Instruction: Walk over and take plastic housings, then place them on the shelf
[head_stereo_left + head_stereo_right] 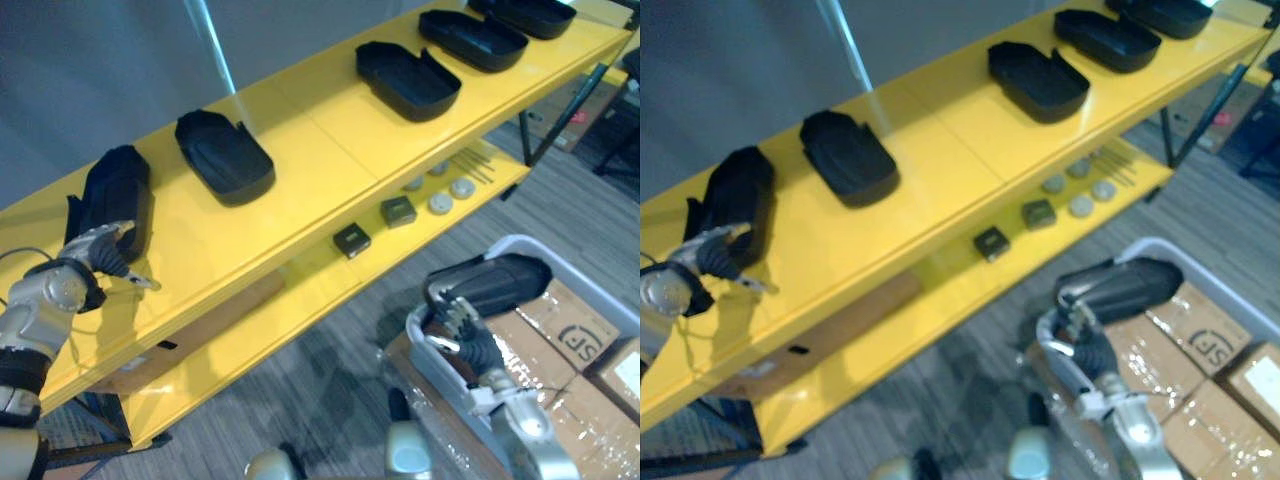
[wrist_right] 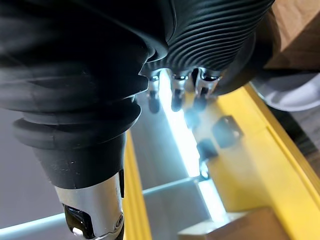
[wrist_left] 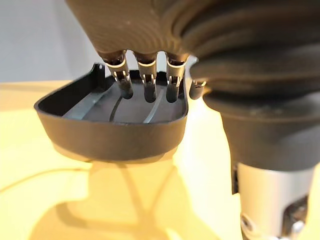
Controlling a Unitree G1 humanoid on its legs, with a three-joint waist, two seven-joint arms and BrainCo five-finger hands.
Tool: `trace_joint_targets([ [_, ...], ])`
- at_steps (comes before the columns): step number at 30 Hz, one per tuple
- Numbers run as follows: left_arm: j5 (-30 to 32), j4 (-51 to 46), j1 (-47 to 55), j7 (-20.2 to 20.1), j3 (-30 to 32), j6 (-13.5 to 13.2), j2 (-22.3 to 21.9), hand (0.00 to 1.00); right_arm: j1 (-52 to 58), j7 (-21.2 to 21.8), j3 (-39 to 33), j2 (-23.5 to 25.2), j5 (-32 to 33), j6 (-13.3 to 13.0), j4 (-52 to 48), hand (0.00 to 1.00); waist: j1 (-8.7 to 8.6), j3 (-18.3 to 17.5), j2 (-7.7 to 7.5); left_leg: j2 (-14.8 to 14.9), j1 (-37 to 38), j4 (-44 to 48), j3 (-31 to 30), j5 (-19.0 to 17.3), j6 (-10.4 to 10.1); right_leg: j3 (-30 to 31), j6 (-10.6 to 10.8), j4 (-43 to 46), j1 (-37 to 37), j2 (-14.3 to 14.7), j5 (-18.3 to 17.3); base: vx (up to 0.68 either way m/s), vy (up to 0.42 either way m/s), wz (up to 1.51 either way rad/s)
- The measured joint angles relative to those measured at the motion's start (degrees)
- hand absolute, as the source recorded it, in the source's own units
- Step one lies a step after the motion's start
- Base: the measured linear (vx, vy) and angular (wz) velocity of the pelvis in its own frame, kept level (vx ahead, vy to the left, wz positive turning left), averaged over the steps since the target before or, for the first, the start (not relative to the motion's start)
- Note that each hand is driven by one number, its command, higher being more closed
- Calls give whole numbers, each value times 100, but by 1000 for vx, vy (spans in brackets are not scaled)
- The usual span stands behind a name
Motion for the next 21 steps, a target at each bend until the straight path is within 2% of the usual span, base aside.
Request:
trace_joint_targets([
  [5,327,39,0,2,-1,30,0,0,7,6,52,-10,2,2,0,0,-9,0,0,-18,0,1,0,0,0,3,4,-3,2,-2,3,-11,38,0],
  [8,438,235,-7,43,-4,169,-1,0,2,42,92,-11,3,2,0,0,-38,0,0,-23,0,2,1,1,0,6,6,-4,3,-2,5,-8,25,0],
  [13,603,484,-20,549,-4,612,-6,0,14,85,105,-10,3,2,1,0,-79,-1,-1,-29,-2,2,1,1,1,10,10,-5,3,-1,9,0,0,0],
  [15,604,512,-20,678,3,687,-21,0,11,87,105,-9,3,1,1,0,-79,-1,-2,-29,-2,2,1,1,1,11,10,-5,3,-1,9,0,0,0],
  [16,607,562,-21,840,8,857,-46,0,3,87,105,-8,3,1,1,0,-79,-2,-3,-28,-2,1,1,1,1,11,10,-5,2,1,9,0,0,0],
  [18,607,645,-22,953,27,926,-61,0,0,86,105,-7,3,1,1,0,-79,-2,-4,-27,-2,1,1,1,1,11,10,-5,2,1,9,0,0,0],
  [21,583,697,-21,1439,100,1032,-181,0,11,83,105,-5,2,1,17,0,-59,-7,-13,-30,-4,2,0,1,1,11,10,-5,2,0,9,0,0,0],
])
